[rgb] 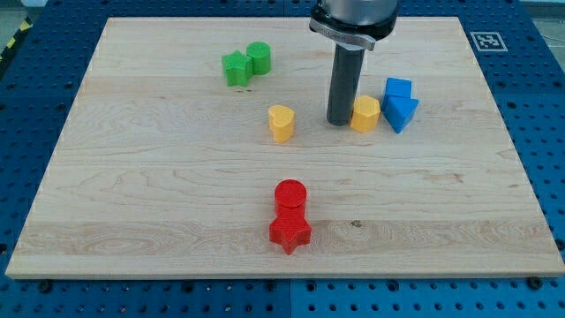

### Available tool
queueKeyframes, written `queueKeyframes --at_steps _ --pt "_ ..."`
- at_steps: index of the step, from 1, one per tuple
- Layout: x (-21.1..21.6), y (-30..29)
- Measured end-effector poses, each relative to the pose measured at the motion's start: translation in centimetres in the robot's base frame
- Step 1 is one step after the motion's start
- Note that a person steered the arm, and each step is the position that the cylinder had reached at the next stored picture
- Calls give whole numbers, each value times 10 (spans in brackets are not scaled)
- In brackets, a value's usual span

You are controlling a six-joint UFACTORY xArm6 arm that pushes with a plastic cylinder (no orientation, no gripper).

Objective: Place the yellow heart above the yellow hexagon

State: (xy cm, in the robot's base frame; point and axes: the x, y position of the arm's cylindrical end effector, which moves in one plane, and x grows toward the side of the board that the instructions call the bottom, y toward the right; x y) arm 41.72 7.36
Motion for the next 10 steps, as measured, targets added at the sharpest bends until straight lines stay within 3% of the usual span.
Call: queueKeyframes --at_steps 2,7,10 --pt "2 17" --pt "62 9" --pt "77 153"
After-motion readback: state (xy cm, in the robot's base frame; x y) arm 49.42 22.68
